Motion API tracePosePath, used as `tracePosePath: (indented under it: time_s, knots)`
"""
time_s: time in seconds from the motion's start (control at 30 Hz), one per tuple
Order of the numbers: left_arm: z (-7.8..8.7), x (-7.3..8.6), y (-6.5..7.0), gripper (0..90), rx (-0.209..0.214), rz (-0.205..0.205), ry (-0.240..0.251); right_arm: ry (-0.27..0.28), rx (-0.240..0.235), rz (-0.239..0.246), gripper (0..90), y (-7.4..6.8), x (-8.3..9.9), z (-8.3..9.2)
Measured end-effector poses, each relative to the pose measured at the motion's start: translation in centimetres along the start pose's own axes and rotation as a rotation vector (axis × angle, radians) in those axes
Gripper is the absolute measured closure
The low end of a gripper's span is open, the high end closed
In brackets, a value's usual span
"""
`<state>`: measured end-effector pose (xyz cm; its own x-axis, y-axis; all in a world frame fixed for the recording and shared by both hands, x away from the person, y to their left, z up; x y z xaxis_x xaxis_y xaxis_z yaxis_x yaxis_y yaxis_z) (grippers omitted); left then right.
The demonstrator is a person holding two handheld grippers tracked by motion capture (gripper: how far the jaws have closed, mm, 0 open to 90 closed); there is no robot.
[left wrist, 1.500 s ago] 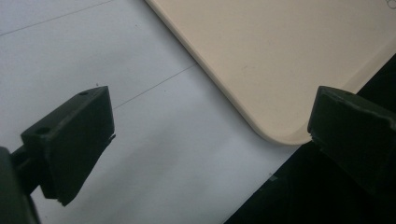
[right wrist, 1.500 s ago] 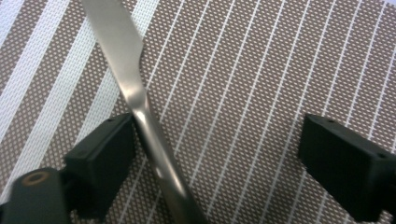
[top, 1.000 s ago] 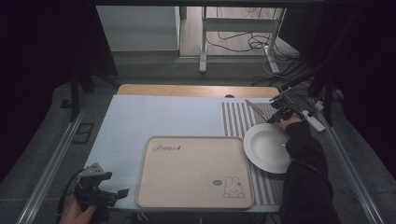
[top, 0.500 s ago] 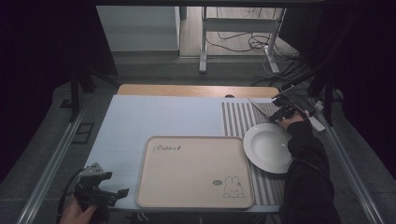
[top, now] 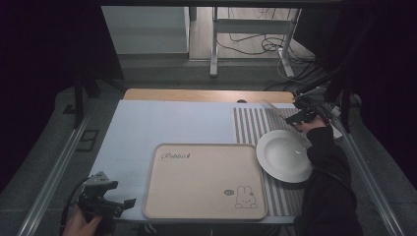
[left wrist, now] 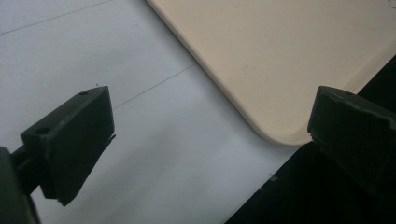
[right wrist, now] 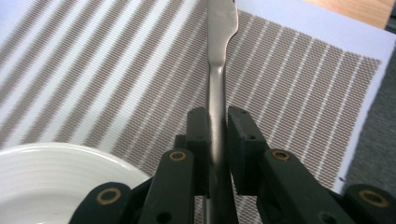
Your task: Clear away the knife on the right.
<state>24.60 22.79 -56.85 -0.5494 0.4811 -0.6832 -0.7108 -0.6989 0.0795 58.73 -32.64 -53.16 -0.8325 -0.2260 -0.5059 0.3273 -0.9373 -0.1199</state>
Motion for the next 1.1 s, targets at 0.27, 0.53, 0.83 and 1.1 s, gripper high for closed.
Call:
tracePosePath:
  time_s: [0.27, 0.53, 0.83, 1.1]
  knots:
    - [0.0, 0.0, 0.0, 1.6, 0.000, 0.001, -0.001, 0.037, -0.051, 0.037, 80.2, -2.7, 0.5, 0.7]
    - [0.0, 0.0, 0.0, 1.6, -0.001, 0.000, -0.002, 0.050, -0.074, 0.077, 80.2, -4.9, 1.7, 1.4]
    - [0.0, 0.0, 0.0, 1.6, -0.002, 0.001, -0.004, 0.056, -0.108, 0.116, 80.2, -7.6, 3.3, 1.9]
    - [0.0, 0.0, 0.0, 1.6, -0.002, 0.001, -0.006, 0.059, -0.136, 0.155, 80.2, -10.2, 4.9, 2.1]
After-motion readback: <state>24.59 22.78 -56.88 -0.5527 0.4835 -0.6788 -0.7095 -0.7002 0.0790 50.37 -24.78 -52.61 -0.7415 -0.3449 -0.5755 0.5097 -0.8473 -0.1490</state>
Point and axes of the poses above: each handheld gripper's, and its own axes: z roughly backward along the jaws, x roughly out of its underside, y roughly to its right, the point moved 9 cm from there along -z, roughly forward along the jaws, and after that the axes turned 13 degrees about -z, right-handed, at the moved point
